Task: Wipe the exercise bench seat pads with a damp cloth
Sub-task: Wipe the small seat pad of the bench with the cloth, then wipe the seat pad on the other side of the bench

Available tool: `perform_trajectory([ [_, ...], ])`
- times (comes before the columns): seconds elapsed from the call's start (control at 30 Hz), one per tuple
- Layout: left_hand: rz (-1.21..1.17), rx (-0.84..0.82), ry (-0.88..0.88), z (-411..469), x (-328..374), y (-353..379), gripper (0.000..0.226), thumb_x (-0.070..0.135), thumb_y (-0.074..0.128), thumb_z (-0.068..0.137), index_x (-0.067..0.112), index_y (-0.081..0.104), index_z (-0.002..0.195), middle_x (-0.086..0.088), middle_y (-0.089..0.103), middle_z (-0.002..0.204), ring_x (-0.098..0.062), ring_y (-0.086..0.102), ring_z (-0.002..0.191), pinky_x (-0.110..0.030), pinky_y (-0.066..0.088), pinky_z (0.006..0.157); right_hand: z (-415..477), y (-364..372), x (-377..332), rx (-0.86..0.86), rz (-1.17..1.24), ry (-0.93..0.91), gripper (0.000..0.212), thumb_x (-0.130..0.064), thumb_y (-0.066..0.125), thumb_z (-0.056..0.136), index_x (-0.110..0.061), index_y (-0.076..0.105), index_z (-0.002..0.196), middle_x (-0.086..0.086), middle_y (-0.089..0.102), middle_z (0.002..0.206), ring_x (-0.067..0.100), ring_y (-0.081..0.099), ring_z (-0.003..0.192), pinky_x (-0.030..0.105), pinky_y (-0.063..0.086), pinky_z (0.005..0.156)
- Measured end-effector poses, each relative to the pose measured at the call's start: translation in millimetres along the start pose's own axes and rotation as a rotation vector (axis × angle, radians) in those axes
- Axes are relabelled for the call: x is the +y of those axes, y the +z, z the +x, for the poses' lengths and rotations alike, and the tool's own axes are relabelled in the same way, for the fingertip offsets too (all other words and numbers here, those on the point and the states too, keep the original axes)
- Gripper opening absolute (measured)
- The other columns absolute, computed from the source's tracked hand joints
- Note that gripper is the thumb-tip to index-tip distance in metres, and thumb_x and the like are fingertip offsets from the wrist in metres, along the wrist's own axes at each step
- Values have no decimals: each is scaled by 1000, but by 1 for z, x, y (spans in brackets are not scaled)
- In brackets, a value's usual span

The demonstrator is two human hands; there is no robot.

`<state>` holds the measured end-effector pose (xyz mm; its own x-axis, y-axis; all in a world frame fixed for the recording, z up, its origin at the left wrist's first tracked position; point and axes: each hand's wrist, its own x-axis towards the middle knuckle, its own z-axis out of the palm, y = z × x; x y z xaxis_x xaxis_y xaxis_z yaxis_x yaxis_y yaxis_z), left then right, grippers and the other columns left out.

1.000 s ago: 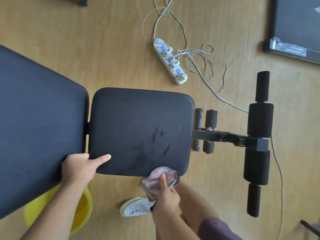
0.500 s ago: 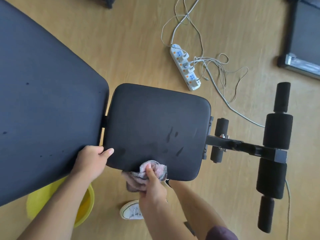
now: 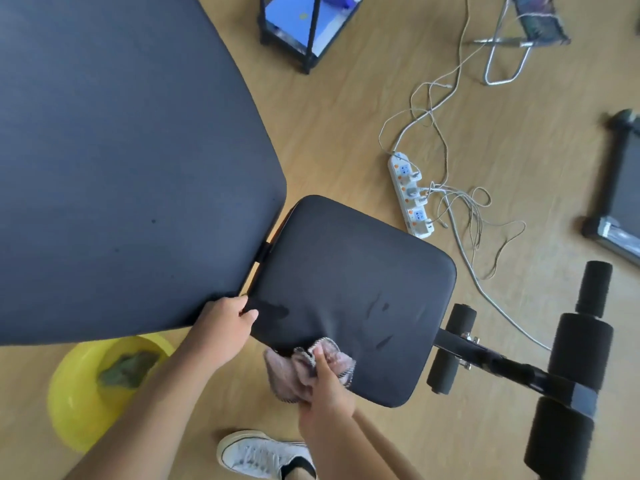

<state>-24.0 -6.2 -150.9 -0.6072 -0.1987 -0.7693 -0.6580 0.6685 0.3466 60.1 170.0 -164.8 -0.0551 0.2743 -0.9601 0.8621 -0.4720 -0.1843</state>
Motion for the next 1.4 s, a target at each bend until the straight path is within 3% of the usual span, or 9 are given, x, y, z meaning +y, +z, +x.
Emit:
perform_trajectory([
  [0.2, -283, 154, 27, -69, -50, 5, 27, 25, 57, 99, 12, 74, 116, -3, 78, 114, -15, 66, 93, -29, 49, 82, -49, -38, -83, 351, -551, -673, 23, -20, 69, 96, -5, 65, 79, 14, 72, 78, 28, 64, 68, 28, 44, 53],
  [0.27, -372, 147, -26, -94, -76, 14, 24, 28, 56, 100, 24, 74, 114, 7, 76, 113, -8, 65, 97, -24, 47, 81, -45, 0, -98, 319, -799, -996, 7, 3, 64, 88, -3, 67, 85, 16, 71, 100, 30, 60, 90, 35, 45, 68],
  [0.37, -516, 103, -92, -132, -121, 29, 18, 29, 58, 99, 37, 73, 103, 15, 74, 108, -7, 68, 102, -21, 46, 77, -10, 53, -68, 287, -1285, -1386, 56, 4, 65, 80, -15, 64, 132, 9, 43, 159, 31, 36, 146, 45, 35, 115],
  [0.53, -603, 149, -216, -186, -185, 40, 28, 21, 65, 94, 44, 75, 82, 8, 78, 97, -15, 74, 94, -31, 50, 80, 1, 56, 28, -24, -1619, -1481, 86, -3, 62, 83, -6, 26, 161, 13, 15, 171, 29, 6, 159, 41, -2, 127],
  [0.7, -664, 296, -252, -228, -222, 46, 24, 14, 66, 93, 37, 72, 89, 7, 77, 99, -14, 73, 92, -24, 47, 75, -62, 39, 64, -433, -1908, -1052, 65, 1, 46, 83, -25, 50, 142, 1, 61, 137, 29, 59, 122, 42, 53, 96],
  [0.87, -744, 427, -282, -279, -254, 64, 22, 19, 66, 91, 39, 74, 96, 23, 73, 92, 14, 66, 89, -17, 49, 76, -132, 45, 109, -722, -1975, -1009, 54, -19, 41, 65, -28, 61, 115, -10, 65, 98, 17, 62, 88, 28, 53, 71],
  [1.07, -854, 542, -467, -356, -315, 122, 33, 22, 71, 84, 55, 68, 86, 36, 68, 99, 5, 70, 82, -26, 57, 76, -173, 59, 202, -1117, -2108, -881, 33, -55, 50, 77, -46, 55, 109, -15, 42, 109, 14, 51, 110, 39, 49, 100],
  [1.2, -934, 496, -659, -416, -365, 172, 28, 23, 69, 86, 51, 68, 86, 22, 75, 87, 3, 70, 83, -31, 59, 81, -163, 48, 280, -1241, -2211, -1120, 41, -30, 40, 102, -23, 51, 140, 7, 44, 121, 29, 51, 111, 47, 48, 101],
  [1.4, -933, 410, -900, -487, -436, 269, 17, 31, 64, 87, 48, 67, 89, 18, 72, 91, -10, 71, 78, -31, 59, 67, -119, -18, 381, -1589, -2428, -1327, 42, -5, 66, 85, -9, 65, 126, 10, 65, 117, 29, 61, 107, 40, 52, 92],
])
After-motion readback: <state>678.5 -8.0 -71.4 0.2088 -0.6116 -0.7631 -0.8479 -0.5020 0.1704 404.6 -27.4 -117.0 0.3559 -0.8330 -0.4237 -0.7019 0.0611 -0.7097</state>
